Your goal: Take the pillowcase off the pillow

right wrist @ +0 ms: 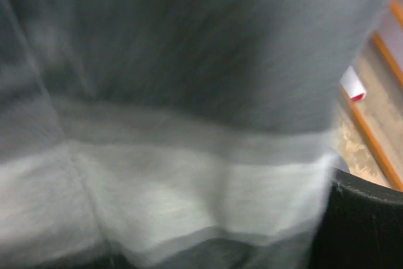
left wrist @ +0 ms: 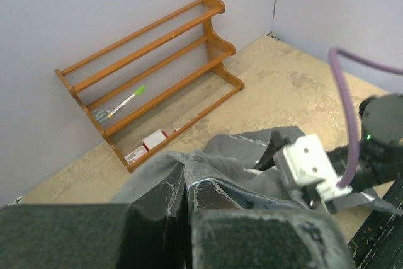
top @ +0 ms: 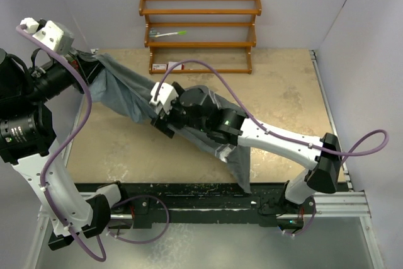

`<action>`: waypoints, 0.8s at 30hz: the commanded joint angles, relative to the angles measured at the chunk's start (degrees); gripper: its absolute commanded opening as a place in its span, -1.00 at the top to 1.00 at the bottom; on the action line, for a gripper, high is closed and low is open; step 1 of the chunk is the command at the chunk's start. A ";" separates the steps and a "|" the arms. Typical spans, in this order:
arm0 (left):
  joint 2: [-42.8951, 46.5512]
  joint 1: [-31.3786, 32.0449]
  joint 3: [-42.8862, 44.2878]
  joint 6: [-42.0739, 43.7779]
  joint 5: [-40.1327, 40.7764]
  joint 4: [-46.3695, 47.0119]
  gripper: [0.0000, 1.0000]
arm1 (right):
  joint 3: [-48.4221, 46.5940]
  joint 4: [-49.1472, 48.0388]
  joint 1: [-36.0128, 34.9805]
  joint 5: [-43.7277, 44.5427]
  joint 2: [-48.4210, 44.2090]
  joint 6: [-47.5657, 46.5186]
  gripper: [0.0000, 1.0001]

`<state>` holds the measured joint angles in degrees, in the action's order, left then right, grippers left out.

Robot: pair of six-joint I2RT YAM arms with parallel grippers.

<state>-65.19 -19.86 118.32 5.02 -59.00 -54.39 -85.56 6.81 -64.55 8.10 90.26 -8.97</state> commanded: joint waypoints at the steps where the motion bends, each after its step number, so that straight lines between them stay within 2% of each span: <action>1: 0.05 -0.05 3.87 -3.25 -1.91 6.90 1.00 | 2.66 -0.60 -1.33 0.34 0.00 -2.14 -0.92; 3: -0.19 -0.02 4.50 -3.74 -1.78 7.12 1.00 | 1.77 -0.91 -1.81 1.16 1.68 -2.67 -0.85; 4: -0.39 -0.02 5.01 -4.09 -1.74 7.14 1.00 | 0.81 -0.62 -1.95 1.94 2.66 -3.11 -0.75; 6: -0.67 -0.07 5.90 -4.33 -1.63 7.04 1.00 | -0.69 -0.86 -1.94 4.39 4.08 -2.45 -0.22; 9: -0.22 -0.05 5.46 -2.80 0.68 6.78 1.00 | -2.60 -4.16 -0.17 1.34 2.77 1.96 0.98; 10: 0.38 -0.16 4.01 -2.19 2.53 7.34 0.87 | -3.38 -4.88 1.06 0.39 1.92 4.50 1.00; 11: 1.07 -0.10 2.04 -1.26 5.27 7.84 0.61 | -4.10 -5.39 2.66 -3.44 1.02 8.12 1.00; 12: 1.69 -0.12 0.14 0.50 6.80 7.70 0.01 | -5.04 -5.51 4.85 -7.25 0.19 11.62 1.00; 13: 2.30 -0.10 -2.21 2.62 7.70 7.46 -0.30 | -5.81 -5.73 7.27 -10.84 -0.64 15.40 1.00; 14: 3.27 -0.08 -4.59 4.88 9.64 7.35 -0.74 | -6.56 -5.83 9.61 -14.48 -1.25 18.61 1.00; 15: 4.20 -0.06 -7.34 6.82 10.74 7.18 -0.95 | -7.66 -5.47 11.62 -17.28 -1.74 21.34 1.00; 19: 8.55 -0.06 -18.98 14.68 11.67 6.29 -0.99 | -15.79 2.81 14.54 -20.91 -0.08 24.42 1.00; 24: 13.01 -0.06 -24.90 19.09 10.31 3.68 -0.98 | -28.36 16.32 16.84 -18.17 5.86 28.89 1.00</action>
<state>-54.83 -19.86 96.40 17.85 -49.12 -50.43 -102.98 20.32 -48.14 -7.53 95.18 11.38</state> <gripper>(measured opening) 0.991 0.115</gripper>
